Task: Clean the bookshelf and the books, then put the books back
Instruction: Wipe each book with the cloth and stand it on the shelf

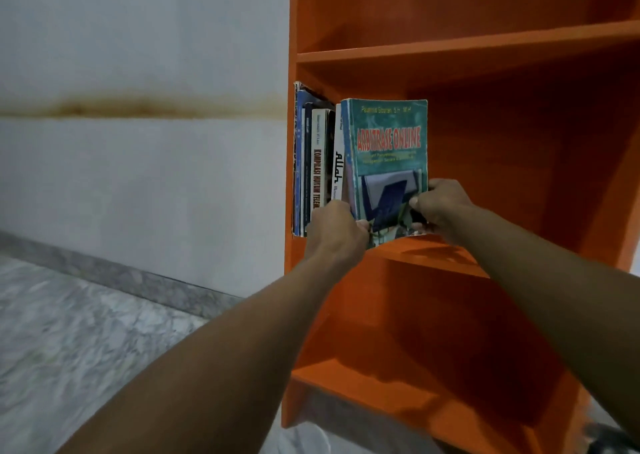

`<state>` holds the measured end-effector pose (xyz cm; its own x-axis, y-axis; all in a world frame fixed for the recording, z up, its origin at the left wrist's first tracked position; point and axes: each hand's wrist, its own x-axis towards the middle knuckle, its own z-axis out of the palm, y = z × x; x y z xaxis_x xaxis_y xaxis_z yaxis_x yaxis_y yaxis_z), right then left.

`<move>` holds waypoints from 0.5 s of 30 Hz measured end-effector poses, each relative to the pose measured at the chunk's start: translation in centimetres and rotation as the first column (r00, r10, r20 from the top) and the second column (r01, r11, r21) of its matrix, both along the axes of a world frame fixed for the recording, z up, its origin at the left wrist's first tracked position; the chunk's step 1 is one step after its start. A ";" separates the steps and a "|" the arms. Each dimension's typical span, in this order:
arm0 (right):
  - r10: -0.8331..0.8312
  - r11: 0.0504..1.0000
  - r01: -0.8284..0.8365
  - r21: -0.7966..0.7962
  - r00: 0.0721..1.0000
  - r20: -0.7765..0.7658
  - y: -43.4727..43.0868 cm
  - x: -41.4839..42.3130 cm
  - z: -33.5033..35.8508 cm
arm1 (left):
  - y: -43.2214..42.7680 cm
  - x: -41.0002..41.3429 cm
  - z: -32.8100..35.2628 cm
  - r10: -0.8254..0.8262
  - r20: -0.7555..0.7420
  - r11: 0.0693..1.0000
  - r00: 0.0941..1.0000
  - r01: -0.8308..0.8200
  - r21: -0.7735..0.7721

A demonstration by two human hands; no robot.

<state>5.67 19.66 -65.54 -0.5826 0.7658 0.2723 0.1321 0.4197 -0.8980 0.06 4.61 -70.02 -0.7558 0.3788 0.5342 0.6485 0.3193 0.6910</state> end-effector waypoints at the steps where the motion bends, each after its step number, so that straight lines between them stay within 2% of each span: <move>1: 0.016 1.000 -0.016 -0.010 1.000 -0.009 0.8 -0.4 0.0 | 0.8 -0.1 -0.1 0.024 -0.002 1.000 1.000 -0.024 0.004; 6: 0.106 0.984 -0.104 -0.144 0.994 0.005 4.0 -2.9 -1.7 | 4.6 -0.3 -2.1 0.172 0.010 0.984 0.985 -0.172 0.037; 9: 0.162 0.959 -0.166 -0.228 0.986 -0.037 5.3 -4.3 -2.6 | 5.5 -0.9 -2.2 0.235 -0.018 0.972 0.972 -0.234 0.031; 15: 0.262 0.924 -0.281 -0.260 0.959 -0.103 5.1 -6.3 -3.2 | 6.4 -1.4 -2.2 0.348 -0.066 0.937 0.935 -0.346 0.036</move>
